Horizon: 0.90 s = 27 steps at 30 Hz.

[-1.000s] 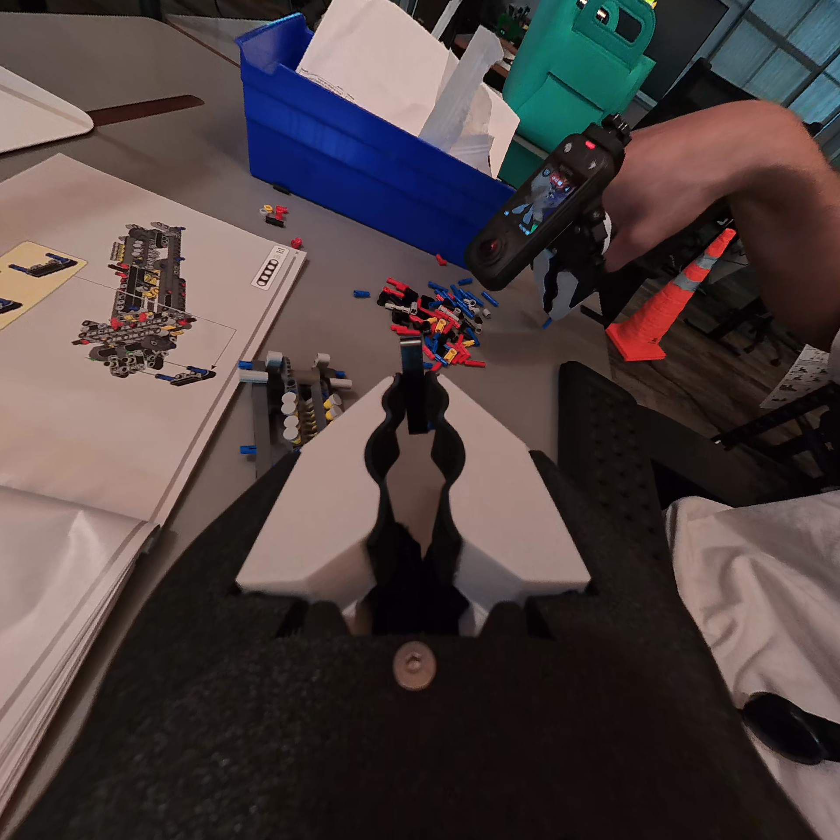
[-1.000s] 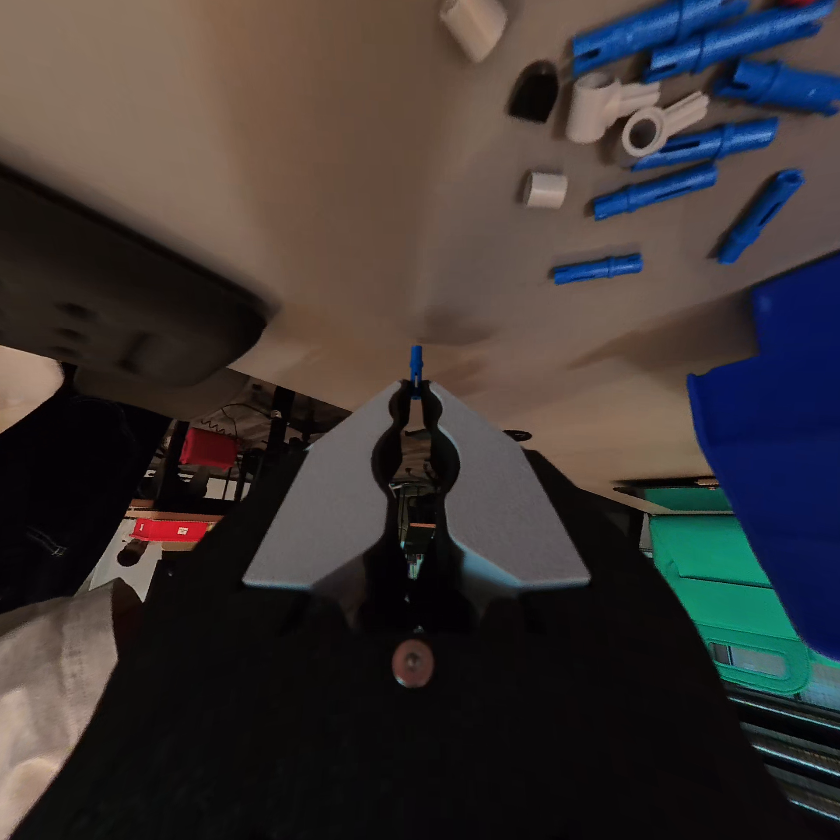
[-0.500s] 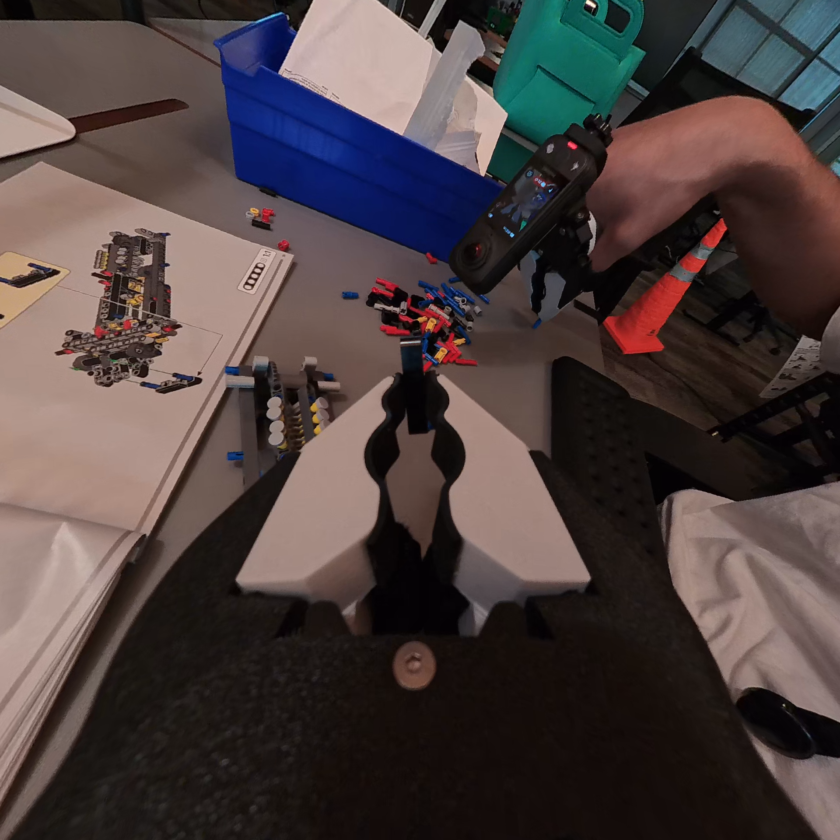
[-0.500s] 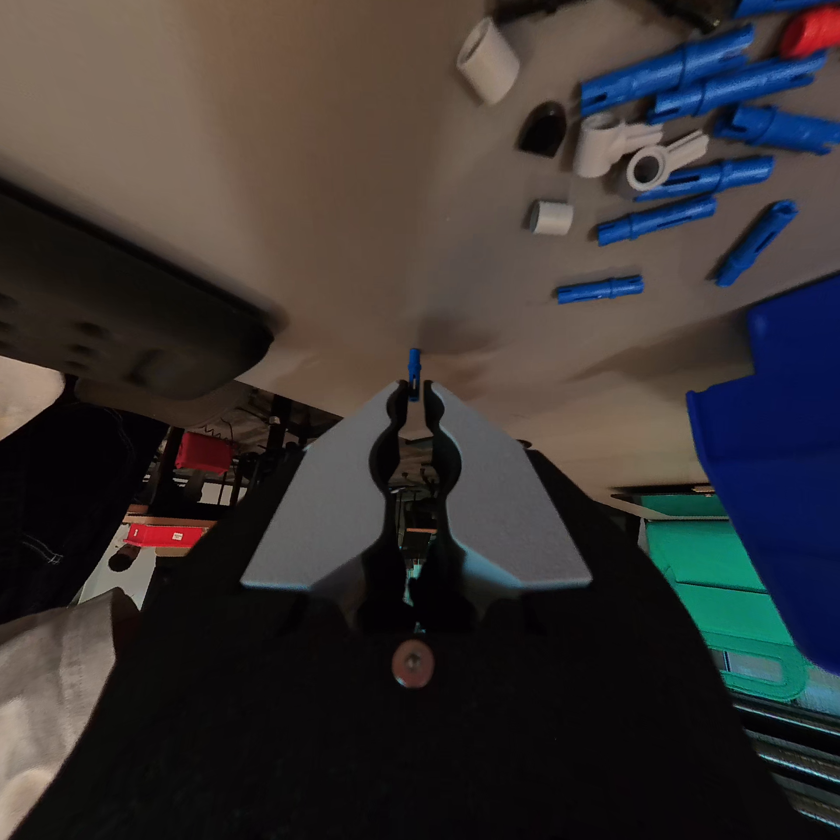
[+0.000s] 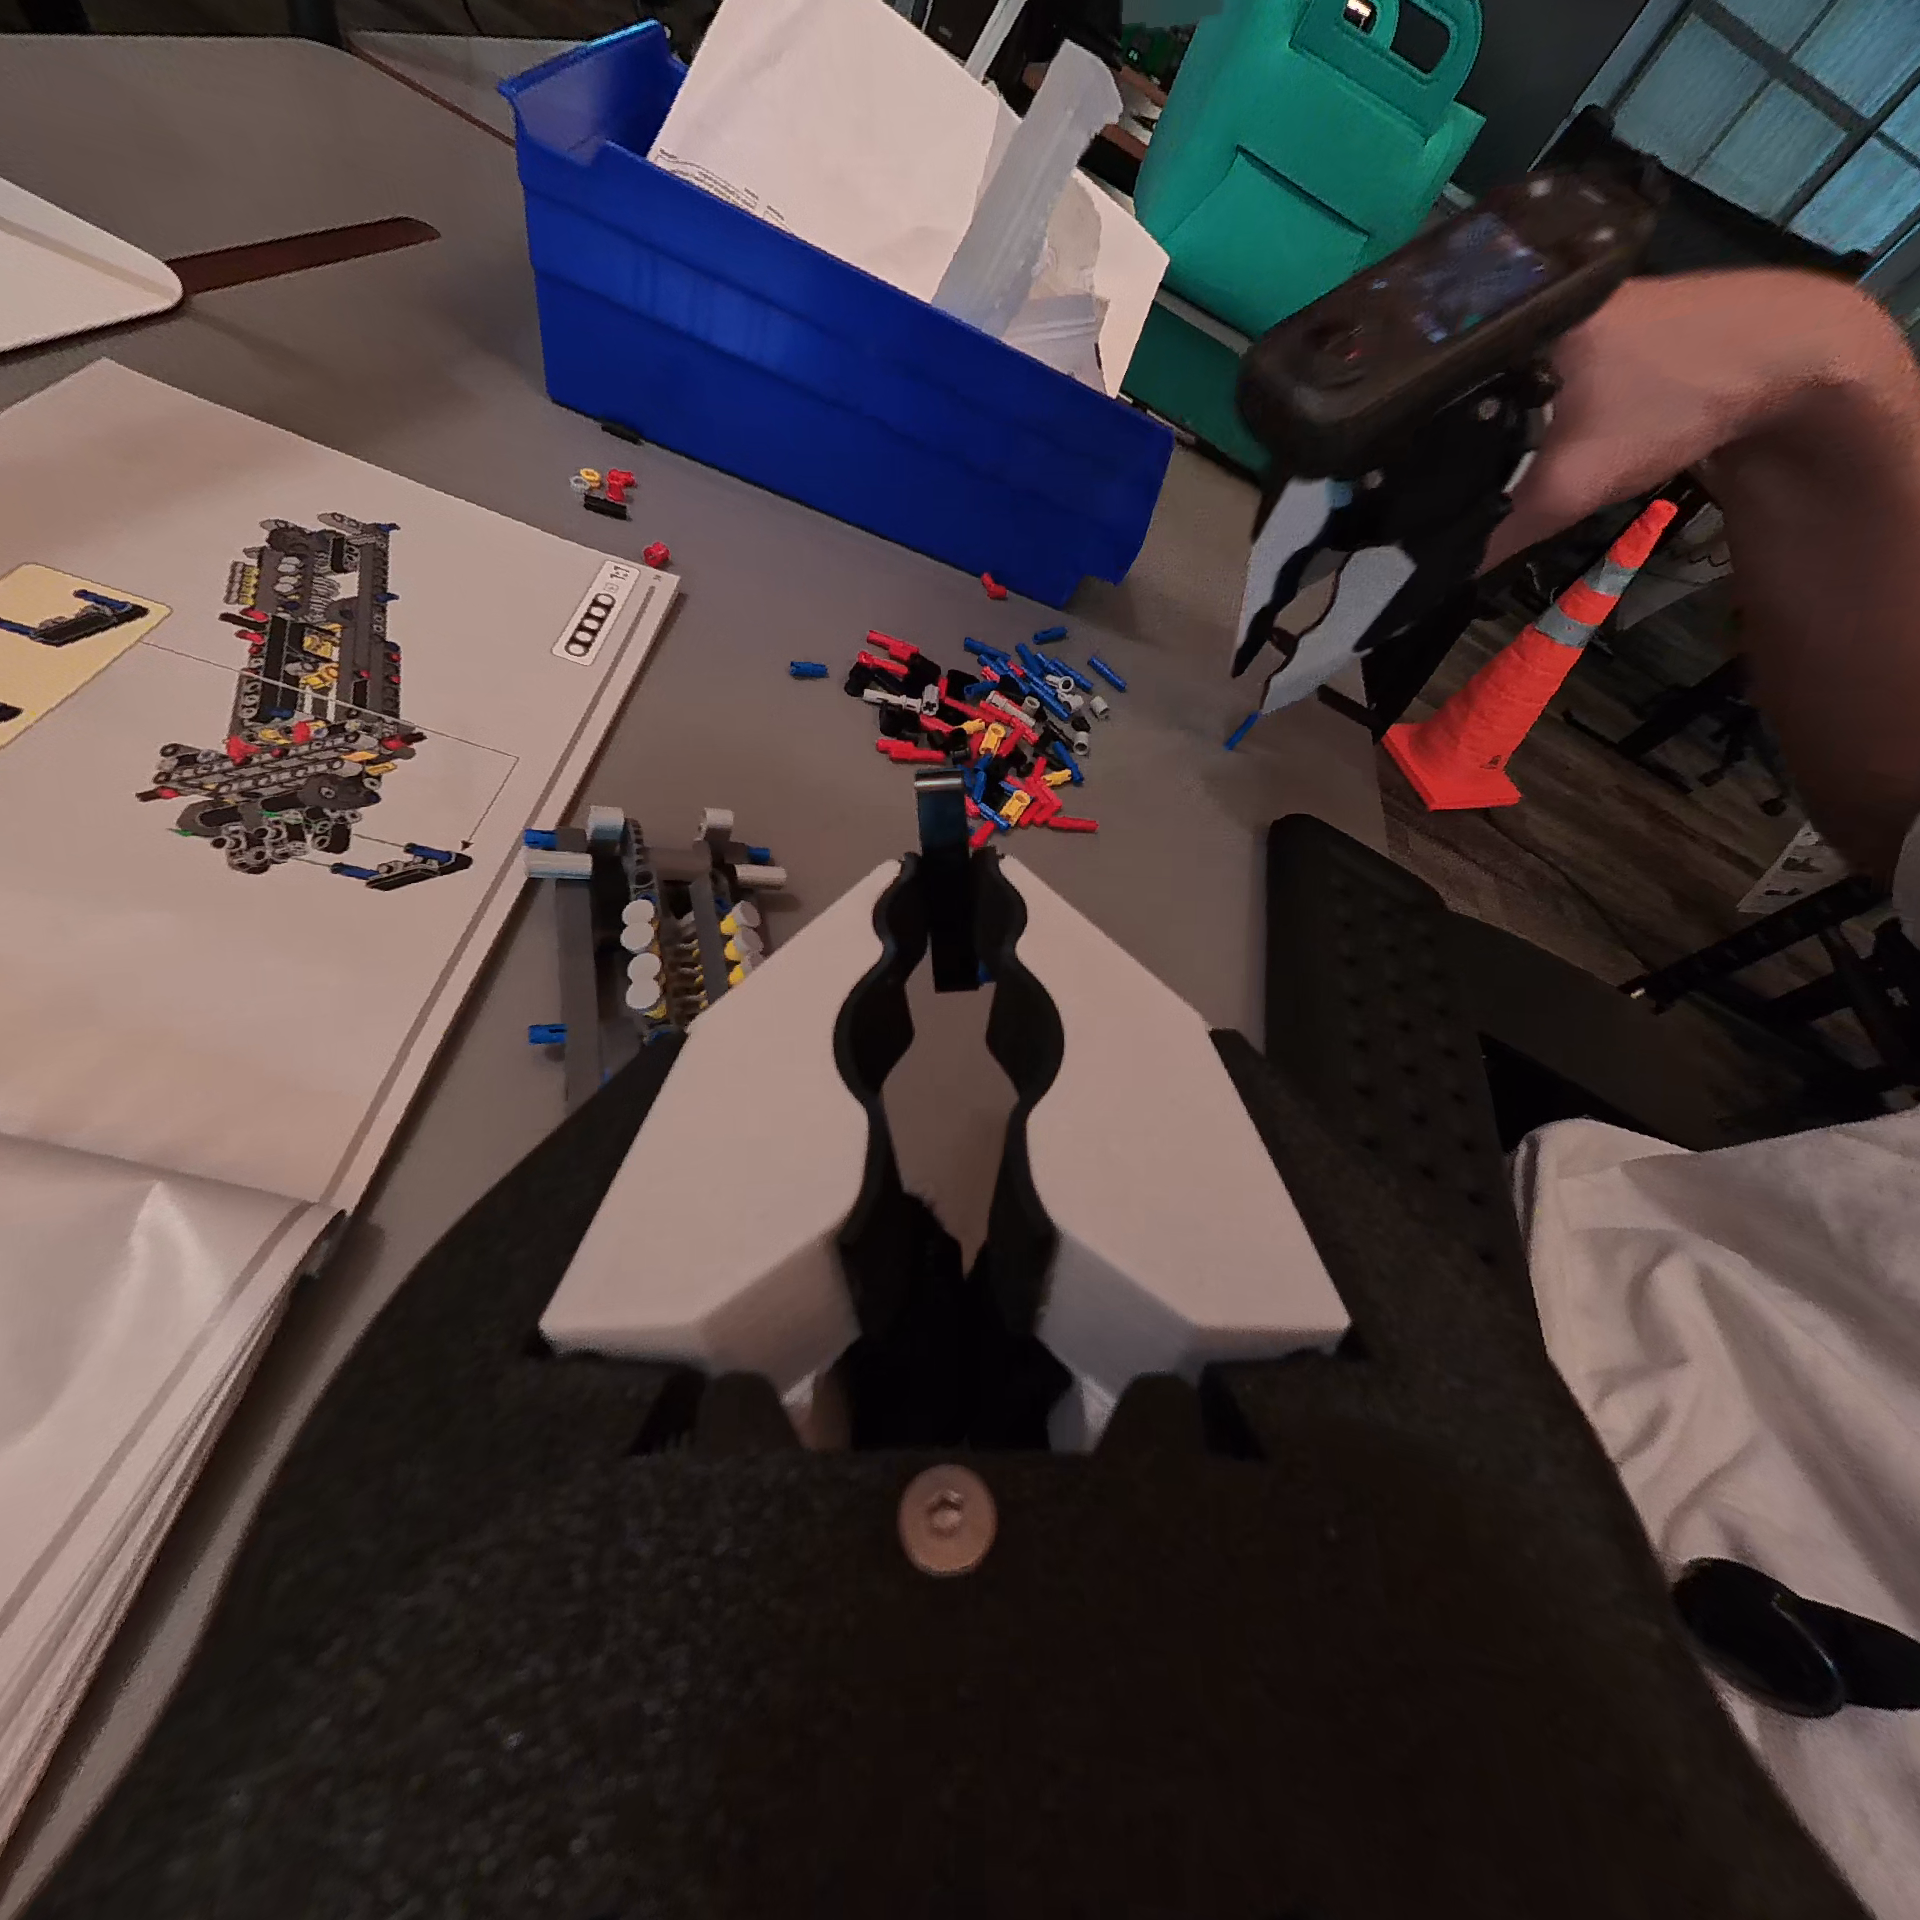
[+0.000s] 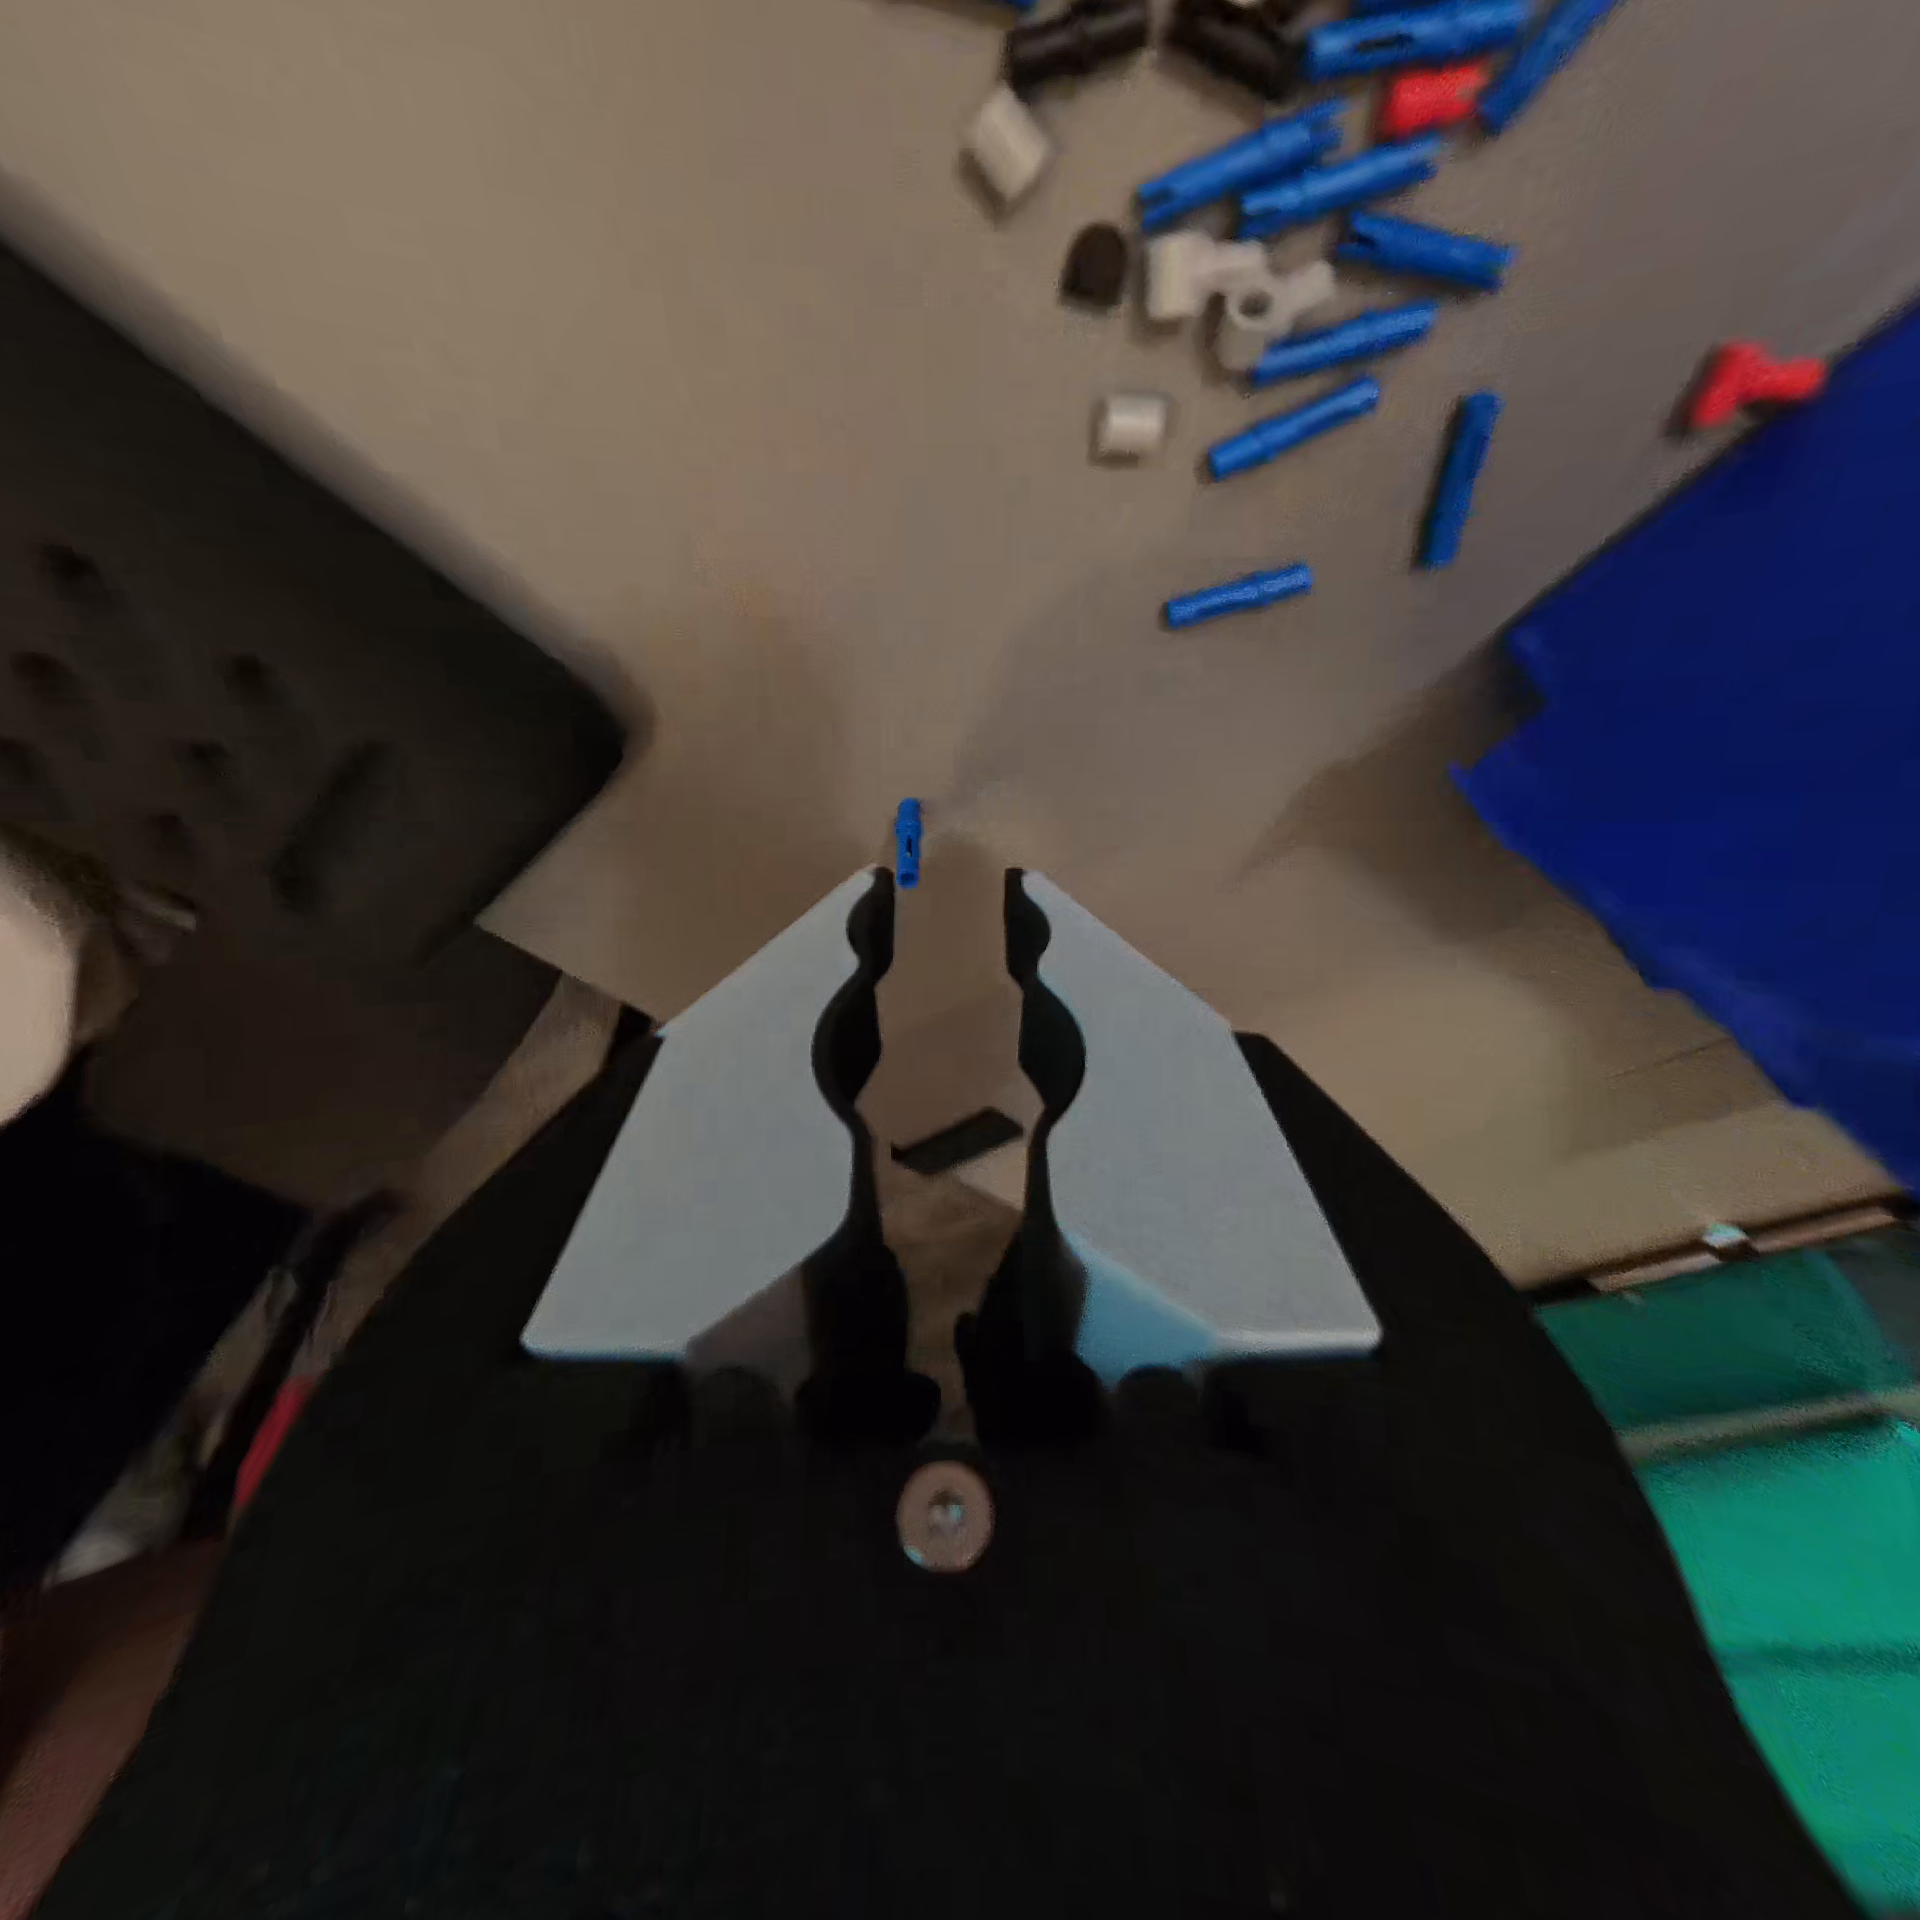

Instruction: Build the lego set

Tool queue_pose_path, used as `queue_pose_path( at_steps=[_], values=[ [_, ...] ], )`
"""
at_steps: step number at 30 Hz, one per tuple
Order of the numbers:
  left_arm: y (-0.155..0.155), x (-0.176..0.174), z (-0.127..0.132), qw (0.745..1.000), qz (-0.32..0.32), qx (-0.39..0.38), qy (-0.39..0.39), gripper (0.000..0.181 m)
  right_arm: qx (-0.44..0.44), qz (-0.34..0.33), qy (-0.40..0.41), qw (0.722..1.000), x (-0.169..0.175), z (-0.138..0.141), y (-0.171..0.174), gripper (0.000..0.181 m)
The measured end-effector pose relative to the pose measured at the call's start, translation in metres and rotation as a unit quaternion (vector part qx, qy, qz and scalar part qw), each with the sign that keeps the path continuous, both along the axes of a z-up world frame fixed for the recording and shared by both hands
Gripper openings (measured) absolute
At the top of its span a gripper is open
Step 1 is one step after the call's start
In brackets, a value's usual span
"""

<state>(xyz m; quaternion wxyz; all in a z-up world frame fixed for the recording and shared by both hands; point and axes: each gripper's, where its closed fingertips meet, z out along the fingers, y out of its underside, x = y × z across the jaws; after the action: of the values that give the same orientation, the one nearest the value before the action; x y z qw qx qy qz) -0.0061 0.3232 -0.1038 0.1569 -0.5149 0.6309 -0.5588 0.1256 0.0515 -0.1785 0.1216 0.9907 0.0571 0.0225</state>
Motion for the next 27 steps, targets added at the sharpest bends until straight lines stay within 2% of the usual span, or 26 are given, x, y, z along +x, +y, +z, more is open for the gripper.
queue_pose_path(
  at_steps=[4,8,15,27],
  values=[
    [-0.001,0.000,0.003,1.000,-0.001,-0.008,-0.002,0.007,0.210,-0.043,-0.009,0.977,0.002,0.003,-0.007,0.019],
    [-0.008,-0.001,0.003,1.000,-0.011,-0.001,-0.004,0.007,0.311,-0.065,-0.021,0.948,-0.008,-0.001,-0.014,0.018],
    [-0.013,-0.001,-0.007,1.000,-0.018,0.012,0.008,0.007,0.337,-0.061,-0.015,0.939,-0.007,-0.010,-0.004,0.018],
    [-0.011,0.000,-0.009,1.000,-0.016,0.015,0.011,0.007,0.300,-0.042,0.001,0.953,-0.007,-0.023,0.000,0.006]
  ],
)
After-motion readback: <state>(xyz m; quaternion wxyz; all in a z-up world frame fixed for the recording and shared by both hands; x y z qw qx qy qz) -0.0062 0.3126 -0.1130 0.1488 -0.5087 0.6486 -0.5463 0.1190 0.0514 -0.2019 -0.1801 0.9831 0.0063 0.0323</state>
